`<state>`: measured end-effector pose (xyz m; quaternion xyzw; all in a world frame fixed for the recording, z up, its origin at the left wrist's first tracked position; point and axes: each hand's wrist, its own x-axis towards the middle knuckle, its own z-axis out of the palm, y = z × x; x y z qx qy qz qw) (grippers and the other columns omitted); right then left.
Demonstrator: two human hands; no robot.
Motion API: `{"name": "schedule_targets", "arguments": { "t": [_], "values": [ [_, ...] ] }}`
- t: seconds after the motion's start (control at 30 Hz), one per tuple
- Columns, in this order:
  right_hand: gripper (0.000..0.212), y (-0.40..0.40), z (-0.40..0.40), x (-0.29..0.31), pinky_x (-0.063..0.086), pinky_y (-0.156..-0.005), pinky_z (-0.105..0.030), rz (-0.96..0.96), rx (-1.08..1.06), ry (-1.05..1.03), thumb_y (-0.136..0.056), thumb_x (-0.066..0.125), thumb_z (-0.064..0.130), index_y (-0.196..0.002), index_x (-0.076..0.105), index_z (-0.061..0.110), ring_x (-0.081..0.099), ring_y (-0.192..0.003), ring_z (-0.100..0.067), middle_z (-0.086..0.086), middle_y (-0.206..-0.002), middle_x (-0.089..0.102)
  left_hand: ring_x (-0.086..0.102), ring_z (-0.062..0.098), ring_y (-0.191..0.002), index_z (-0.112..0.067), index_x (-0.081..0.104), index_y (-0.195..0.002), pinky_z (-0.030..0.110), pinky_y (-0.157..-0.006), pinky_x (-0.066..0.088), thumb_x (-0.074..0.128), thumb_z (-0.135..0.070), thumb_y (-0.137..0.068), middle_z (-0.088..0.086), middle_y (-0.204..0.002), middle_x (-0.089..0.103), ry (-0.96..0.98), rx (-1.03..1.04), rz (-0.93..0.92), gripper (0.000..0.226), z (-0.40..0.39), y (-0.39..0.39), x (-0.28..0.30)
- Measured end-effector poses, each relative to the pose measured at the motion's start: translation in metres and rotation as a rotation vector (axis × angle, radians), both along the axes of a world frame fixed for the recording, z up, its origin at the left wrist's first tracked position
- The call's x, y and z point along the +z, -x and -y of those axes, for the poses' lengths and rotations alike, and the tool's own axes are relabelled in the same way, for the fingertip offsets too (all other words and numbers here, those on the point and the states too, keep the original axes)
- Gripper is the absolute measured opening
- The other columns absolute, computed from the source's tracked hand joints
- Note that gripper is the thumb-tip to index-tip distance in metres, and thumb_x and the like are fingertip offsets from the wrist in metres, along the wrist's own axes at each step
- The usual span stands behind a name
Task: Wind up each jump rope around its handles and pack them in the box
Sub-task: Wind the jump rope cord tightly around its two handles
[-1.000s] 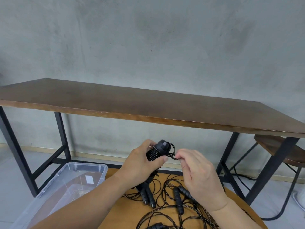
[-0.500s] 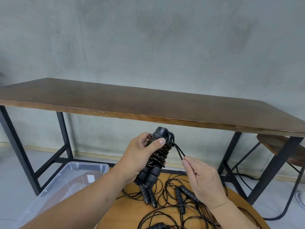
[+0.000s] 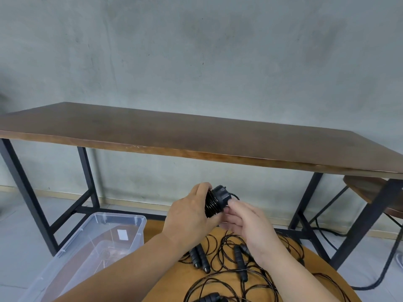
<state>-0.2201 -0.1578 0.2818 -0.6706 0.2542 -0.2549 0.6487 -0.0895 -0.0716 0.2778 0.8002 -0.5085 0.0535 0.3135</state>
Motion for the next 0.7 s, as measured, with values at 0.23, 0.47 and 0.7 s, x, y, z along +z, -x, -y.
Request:
{"name": "schedule_targets", "arguments": {
  "t": [0.23,0.47,0.7],
  "values": [
    [0.020,-0.011,0.004,-0.020,0.054,-0.094,-0.039,-0.006,-0.106,-0.152,-0.096,0.061,0.020,-0.111,0.072,0.016,0.071,-0.098,-0.020,-0.003,-0.100,0.077,0.056,0.010,-0.110,-0.036,0.026,-0.143,0.026,-0.090,0.049,0.067,-0.052,-0.081,-0.018,-0.136,0.036,-0.110,-0.167,-0.238,0.076,-0.002,0.003,-0.014],
    [0.019,-0.020,0.014,-0.046,0.052,-0.081,-0.029,0.065,-0.130,-0.274,-0.096,0.058,0.015,-0.107,0.072,0.007,0.070,-0.095,-0.019,-0.010,-0.103,0.075,0.059,0.017,-0.116,-0.024,0.055,-0.128,0.038,-0.107,0.044,0.061,-0.012,-0.094,-0.004,-0.133,0.059,0.042,-0.037,-1.102,0.036,-0.007,-0.032,-0.038],
    [0.022,-0.054,0.008,-0.095,0.054,-0.082,-0.030,-0.121,-0.007,-0.295,-0.100,0.056,0.022,-0.119,0.067,0.023,0.068,-0.102,-0.021,-0.005,-0.110,0.073,0.063,0.015,-0.109,-0.018,0.066,-0.112,0.033,-0.100,0.049,0.049,0.005,-0.095,0.002,-0.115,0.069,0.046,0.053,-1.233,0.033,-0.023,-0.049,-0.080]
  ]
}}
